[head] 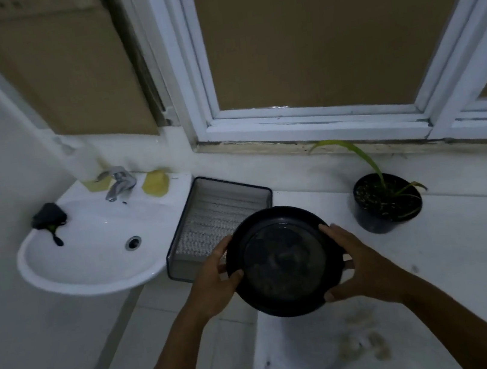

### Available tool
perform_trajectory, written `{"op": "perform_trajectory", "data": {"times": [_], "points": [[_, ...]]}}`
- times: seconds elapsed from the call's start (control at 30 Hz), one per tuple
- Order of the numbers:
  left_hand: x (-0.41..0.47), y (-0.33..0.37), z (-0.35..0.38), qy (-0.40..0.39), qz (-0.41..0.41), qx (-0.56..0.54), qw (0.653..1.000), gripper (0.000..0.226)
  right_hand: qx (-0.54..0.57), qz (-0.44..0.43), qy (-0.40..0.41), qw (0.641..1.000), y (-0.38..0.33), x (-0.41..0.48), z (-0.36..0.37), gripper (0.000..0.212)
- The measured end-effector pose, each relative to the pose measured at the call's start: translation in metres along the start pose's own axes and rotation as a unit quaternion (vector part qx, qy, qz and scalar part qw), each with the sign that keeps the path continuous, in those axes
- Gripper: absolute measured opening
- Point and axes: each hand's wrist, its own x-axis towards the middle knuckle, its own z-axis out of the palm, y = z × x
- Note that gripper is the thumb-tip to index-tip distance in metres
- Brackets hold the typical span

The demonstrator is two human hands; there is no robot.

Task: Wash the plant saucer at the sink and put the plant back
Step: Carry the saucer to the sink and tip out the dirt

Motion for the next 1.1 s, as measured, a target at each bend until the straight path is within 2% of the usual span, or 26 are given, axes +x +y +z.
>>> {"op": "perform_trajectory", "data": {"times": [0.13,0.3,0.37,0.47,0.6,0.8,1.1], "points": [[-0.002,-0.022,-0.054,0.027,-0.012,-0.030,0.999,0.070,0.099,0.021,0.087,0.991,-0.035,0.034,0.051,0.096],[-0.003,-0.045,-0.127,0.035,-0.022,-0.072,0.997,0.068,0.137,0.076,0.219,0.963,-0.074,0.097,0.120,0.055],[-0.002,-0.056,-0.154,0.040,-0.043,-0.093,0.994,0.065,0.170,0.079,0.239,0.953,-0.091,0.123,0.145,0.039],[0.001,-0.071,-0.192,0.053,-0.053,-0.098,0.992,0.063,0.217,0.080,0.242,0.942,-0.113,0.161,0.174,0.030],[0.018,-0.091,-0.234,0.087,-0.053,-0.088,0.991,0.062,0.244,0.095,0.248,0.933,-0.133,0.207,0.205,0.033],[0.051,-0.125,-0.279,0.132,-0.050,-0.046,0.989,0.060,0.200,0.095,0.236,0.946,-0.153,0.263,0.247,0.038],[0.092,-0.166,-0.356,0.085,-0.098,0.012,0.992,0.062,0.097,0.079,0.128,0.984,-0.169,0.313,0.290,0.051]]}}
